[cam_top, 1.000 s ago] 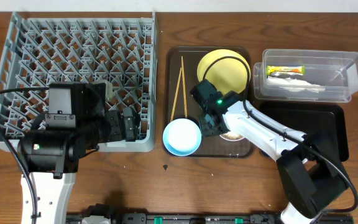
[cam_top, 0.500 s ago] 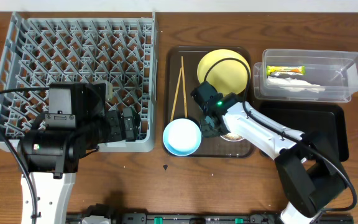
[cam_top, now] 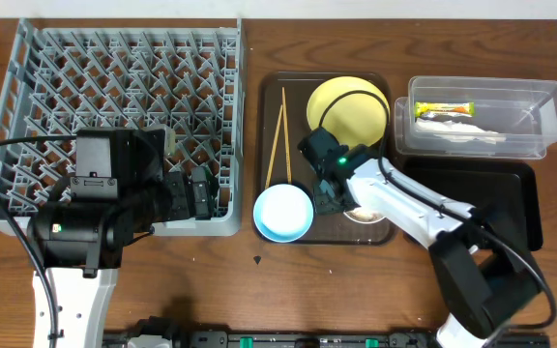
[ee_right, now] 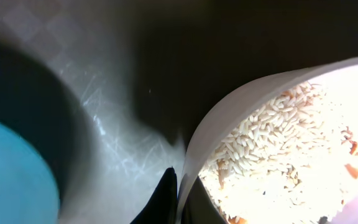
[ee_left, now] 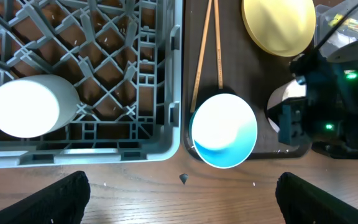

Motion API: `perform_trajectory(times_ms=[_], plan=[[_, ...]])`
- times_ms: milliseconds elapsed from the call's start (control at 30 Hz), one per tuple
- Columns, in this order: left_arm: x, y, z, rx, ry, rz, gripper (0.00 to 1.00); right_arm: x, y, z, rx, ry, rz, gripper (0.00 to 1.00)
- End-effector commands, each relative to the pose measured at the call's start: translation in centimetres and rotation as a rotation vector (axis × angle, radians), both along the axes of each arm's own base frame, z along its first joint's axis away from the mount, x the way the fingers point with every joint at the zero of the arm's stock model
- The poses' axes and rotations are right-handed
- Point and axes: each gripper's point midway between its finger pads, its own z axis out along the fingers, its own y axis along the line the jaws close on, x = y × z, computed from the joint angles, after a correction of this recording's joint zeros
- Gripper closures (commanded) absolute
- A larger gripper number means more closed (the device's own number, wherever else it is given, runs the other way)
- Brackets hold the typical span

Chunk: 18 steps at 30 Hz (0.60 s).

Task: Sort waste into correct bins and load items into the dishwasher
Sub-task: 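Carry the rice bowl right and tip the rice onto the black tray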

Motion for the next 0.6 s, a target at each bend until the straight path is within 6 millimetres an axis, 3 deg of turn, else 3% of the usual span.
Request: perform_trajectory(times_ms=[0,100,300,433,567], plan=[[0.0,-0.3,0.5,-0.001,-0.018,-0.028,0.0,0.1,2.1,4.4,0.234,0.003,-0.048,0.99],[0.0,-0.3,0.5,-0.001,-0.018,-0.028,0.0,0.4,1.1,7.9,0.357,-0.01,-0.094,0.99],[0.0,-0.3,0.5,-0.001,-0.018,-0.028,0.02,0.9,-4.2,12.8,0.499,-0.045,-0.181,0.99],[0.0,-0.3,0.5,-0.001,-0.018,-0.028,0.02,1.4,-6.9,13.9,0.623,-0.033,-0.198,0.99],[0.0,-0.3,0.5,-0.001,-0.018,-0.028,0.02,1.9,-10.3,13.0,0.701,-0.024,-0.29,0.99]])
